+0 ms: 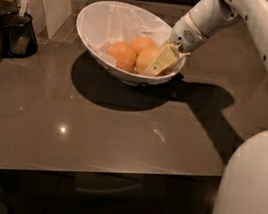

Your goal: Pick orange from white bowl

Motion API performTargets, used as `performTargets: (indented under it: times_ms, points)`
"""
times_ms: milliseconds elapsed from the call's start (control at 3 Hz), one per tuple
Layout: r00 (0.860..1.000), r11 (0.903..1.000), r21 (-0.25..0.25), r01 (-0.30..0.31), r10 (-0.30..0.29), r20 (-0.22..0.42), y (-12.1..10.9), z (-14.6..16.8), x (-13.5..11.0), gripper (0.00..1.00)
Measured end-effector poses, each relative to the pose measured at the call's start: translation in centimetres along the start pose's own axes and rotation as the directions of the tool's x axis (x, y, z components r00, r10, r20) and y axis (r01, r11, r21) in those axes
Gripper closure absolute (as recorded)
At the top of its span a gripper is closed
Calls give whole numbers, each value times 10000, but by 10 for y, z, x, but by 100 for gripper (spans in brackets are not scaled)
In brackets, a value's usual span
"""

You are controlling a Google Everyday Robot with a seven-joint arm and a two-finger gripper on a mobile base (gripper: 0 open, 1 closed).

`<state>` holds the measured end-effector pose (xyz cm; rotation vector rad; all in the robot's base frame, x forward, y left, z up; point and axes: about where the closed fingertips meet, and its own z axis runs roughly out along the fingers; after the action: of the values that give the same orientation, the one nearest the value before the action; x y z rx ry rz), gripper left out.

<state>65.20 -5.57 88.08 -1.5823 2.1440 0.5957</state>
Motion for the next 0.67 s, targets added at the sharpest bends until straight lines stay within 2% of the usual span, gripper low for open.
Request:
performTargets:
  times_ms: [333, 667]
  points:
    - [9955, 9975, 403, 573, -601, 727, 13, -28, -10, 100]
    - [9822, 9907, 834, 1071, -1185, 1455, 28, -56, -18, 100]
